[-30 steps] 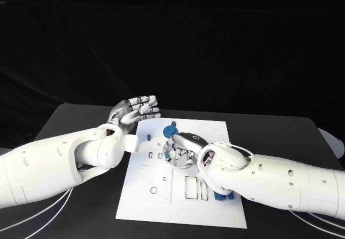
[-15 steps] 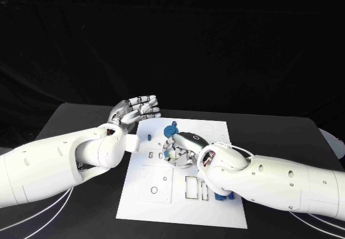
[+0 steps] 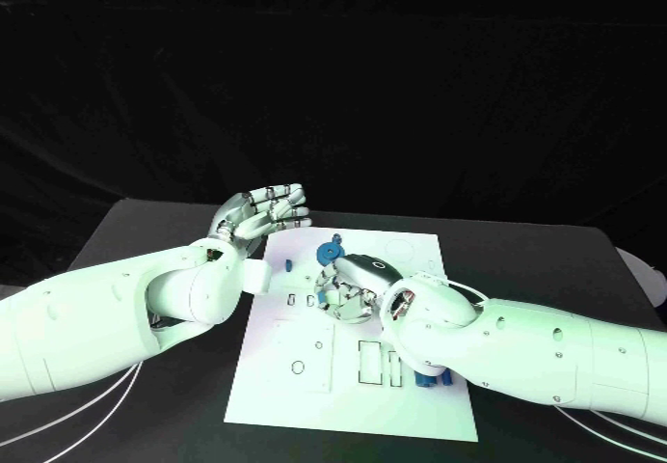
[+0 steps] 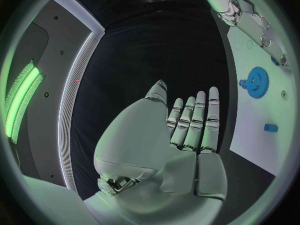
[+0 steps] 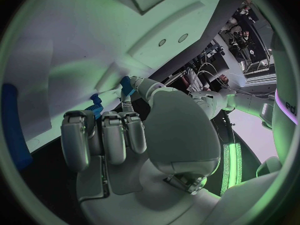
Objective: Assemble the parts on the task board
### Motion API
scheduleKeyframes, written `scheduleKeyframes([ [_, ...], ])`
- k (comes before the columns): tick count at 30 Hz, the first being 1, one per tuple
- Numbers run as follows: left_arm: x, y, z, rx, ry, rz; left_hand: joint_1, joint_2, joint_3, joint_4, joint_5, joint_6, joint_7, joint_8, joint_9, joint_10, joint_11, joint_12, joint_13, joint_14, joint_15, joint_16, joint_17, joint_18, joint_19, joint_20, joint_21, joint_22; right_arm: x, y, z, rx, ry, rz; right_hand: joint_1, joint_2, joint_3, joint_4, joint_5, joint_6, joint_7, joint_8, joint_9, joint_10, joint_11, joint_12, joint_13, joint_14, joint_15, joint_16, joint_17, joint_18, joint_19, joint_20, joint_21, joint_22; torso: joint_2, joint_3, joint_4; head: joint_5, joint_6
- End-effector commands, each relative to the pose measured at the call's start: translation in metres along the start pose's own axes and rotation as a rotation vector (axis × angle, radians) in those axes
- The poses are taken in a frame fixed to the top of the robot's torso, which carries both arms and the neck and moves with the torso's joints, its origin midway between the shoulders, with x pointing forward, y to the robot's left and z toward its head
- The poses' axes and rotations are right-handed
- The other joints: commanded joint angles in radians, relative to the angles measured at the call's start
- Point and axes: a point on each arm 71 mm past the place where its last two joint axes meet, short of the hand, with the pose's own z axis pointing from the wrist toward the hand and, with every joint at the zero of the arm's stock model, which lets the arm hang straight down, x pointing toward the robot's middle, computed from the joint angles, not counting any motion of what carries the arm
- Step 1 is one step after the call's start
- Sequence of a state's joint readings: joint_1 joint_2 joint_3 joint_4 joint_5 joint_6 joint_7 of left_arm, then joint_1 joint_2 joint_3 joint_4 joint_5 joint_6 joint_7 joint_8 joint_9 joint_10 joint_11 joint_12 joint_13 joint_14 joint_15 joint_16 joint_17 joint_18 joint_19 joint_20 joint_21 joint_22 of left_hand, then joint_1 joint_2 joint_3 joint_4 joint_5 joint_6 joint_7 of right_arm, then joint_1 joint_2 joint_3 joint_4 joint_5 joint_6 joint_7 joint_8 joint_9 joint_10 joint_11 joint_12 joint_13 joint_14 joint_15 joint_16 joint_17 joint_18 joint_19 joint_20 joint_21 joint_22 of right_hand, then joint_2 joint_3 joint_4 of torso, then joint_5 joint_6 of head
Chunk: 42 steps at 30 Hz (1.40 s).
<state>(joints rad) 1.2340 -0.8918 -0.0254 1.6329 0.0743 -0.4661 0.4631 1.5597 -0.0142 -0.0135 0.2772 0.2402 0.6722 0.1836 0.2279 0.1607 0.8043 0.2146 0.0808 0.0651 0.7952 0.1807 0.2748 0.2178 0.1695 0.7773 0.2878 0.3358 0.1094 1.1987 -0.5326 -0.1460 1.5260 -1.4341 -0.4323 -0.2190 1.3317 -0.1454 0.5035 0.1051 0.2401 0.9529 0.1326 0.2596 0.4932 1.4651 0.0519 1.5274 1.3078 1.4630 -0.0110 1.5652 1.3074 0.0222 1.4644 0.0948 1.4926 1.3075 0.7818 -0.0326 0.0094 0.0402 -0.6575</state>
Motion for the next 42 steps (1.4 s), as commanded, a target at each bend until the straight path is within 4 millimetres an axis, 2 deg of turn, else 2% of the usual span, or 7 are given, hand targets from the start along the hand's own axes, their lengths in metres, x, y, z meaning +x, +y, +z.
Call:
scheduleKeyframes([
  [1,0.0021,-0.001,0.0001,0.006,0.013,-0.007,0.011,0.0,0.004,-0.002,-0.001,0.003,0.057,-0.002,0.001,0.006,0.0,-0.004,0.0,0.0,0.003,-0.006,0.001,0.008,-0.004,0.0,-0.005,-0.001,0.0034,0.0001,0.0007,0.0,0.027,-0.016,-0.009,0.005,-0.002,0.006,-0.005,0.005,-0.005,0.016,0.045,0.061,-0.004,-0.001,0.21,0.108,-0.007,0.006,0.263,0.002,0.046,-0.005,-0.001,0.184,0.0,-0.0001,0.0007,0.0,-0.002],
  [13,0.0018,-0.001,0.0,0.005,0.014,-0.008,0.011,0.0,0.004,-0.002,-0.001,0.003,0.057,-0.002,0.001,0.006,0.0,-0.004,0.0,0.0,0.003,-0.006,0.001,0.008,-0.004,0.0,-0.005,-0.001,0.0047,-0.0021,0.003,0.011,0.03,-0.021,-0.011,0.004,-0.003,0.007,-0.008,0.003,-0.005,0.015,0.045,0.059,-0.003,-0.003,0.208,0.108,-0.007,0.006,0.263,0.003,0.045,-0.005,-0.003,0.182,0.001,0.0002,-0.0003,0.001,-0.002],
  [35,0.001,-0.001,-0.0001,0.004,0.012,-0.007,0.011,0.0,0.004,-0.002,-0.001,0.003,0.057,-0.002,0.001,0.006,0.0,-0.004,0.0,0.0,0.003,-0.006,0.001,0.008,-0.004,0.0,-0.005,-0.001,0.0059,-0.0036,0.003,0.018,0.048,-0.032,-0.027,-0.014,-0.008,0.012,-0.016,-0.02,0.004,0.002,0.039,0.05,0.004,-0.011,0.199,0.108,-0.001,0.006,0.263,0.005,0.04,-0.002,-0.01,0.177,0.0,0.0002,-0.0001,0.001,-0.005],
  [42,0.0008,-0.001,-0.0002,0.004,0.012,-0.007,0.011,0.0,0.004,-0.002,-0.001,0.003,0.057,-0.002,0.001,0.006,0.0,-0.004,0.0,0.0,0.003,-0.006,0.001,0.008,-0.004,0.0,-0.005,-0.001,0.0053,-0.0033,0.0033,0.016,0.039,-0.031,-0.039,-0.028,-0.01,0.018,-0.024,-0.055,0.019,-0.023,0.028,0.043,0.017,-0.017,0.193,0.108,0.009,0.006,0.263,0.005,0.037,0.006,-0.014,0.174,0.0,0.0,0.0,0.001,-0.007],
])
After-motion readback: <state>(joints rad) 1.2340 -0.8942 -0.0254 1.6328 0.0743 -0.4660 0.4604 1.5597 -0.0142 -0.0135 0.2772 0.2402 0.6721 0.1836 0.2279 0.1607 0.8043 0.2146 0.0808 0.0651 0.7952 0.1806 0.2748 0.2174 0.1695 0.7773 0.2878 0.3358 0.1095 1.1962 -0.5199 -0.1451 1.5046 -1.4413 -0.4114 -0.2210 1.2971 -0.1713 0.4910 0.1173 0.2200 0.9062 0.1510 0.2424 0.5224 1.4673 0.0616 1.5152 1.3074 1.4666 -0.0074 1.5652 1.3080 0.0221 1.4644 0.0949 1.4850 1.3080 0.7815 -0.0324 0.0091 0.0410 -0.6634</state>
